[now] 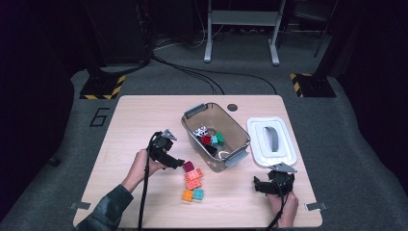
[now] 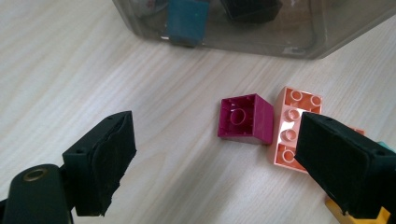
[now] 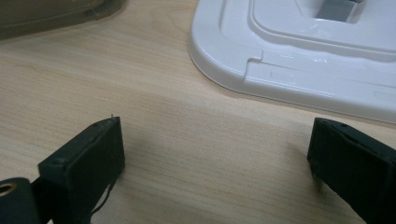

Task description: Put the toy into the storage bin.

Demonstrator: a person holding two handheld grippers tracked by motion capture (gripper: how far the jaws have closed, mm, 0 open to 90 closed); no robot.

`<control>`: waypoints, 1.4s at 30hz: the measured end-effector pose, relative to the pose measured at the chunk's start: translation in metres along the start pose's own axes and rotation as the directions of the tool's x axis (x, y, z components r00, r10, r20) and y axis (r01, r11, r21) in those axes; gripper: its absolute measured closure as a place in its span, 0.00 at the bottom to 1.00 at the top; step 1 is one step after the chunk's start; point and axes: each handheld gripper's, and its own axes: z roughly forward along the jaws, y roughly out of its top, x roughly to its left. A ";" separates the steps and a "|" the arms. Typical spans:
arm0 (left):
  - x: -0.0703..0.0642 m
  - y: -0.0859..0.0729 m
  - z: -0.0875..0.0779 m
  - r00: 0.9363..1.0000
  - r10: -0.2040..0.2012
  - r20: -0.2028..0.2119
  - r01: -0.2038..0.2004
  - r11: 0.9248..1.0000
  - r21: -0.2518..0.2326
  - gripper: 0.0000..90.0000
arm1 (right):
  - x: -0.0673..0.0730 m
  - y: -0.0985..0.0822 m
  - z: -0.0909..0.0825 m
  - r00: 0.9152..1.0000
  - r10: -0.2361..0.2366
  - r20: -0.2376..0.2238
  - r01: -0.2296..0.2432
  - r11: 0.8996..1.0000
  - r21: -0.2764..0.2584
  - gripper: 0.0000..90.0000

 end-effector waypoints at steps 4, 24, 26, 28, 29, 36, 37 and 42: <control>0.000 -0.006 0.011 1.000 -0.019 0.001 0.019 1.000 -0.011 0.14 | 0.000 0.000 0.000 1.000 0.001 0.000 -0.001 1.000 0.000 0.03; -0.005 -0.014 0.042 0.998 0.023 0.058 -0.022 1.000 -0.009 0.52 | 0.000 0.000 0.000 1.000 0.001 0.001 -0.001 1.000 0.000 0.03; -0.002 -0.018 0.041 0.998 0.045 0.045 -0.046 0.999 0.009 0.58 | 0.000 0.000 0.000 1.000 0.001 0.001 -0.001 1.000 0.000 0.03; 0.003 -0.021 0.038 0.998 0.046 0.044 -0.046 0.999 0.010 0.62 | 0.000 0.000 0.000 1.000 0.001 0.001 -0.001 1.000 0.000 0.03; 0.005 -0.023 0.036 0.999 0.046 0.029 -0.046 0.999 0.011 0.63 | 0.000 0.000 0.000 1.000 0.001 0.001 -0.001 1.000 0.000 0.03; 0.011 -0.028 0.027 0.997 -0.079 -0.018 0.079 0.997 -0.015 0.41 | 0.000 0.000 0.000 1.000 0.001 0.001 -0.001 1.000 0.000 0.03; 0.009 -0.028 0.027 0.996 -0.088 -0.020 0.088 0.996 -0.022 0.37 | 0.000 0.000 0.000 1.000 0.001 0.001 -0.001 1.000 0.000 0.03; -0.002 -0.023 0.036 0.988 -0.152 -0.022 0.150 0.986 -0.070 0.22 | 0.000 0.000 0.000 1.000 0.001 0.001 -0.001 1.000 0.000 0.03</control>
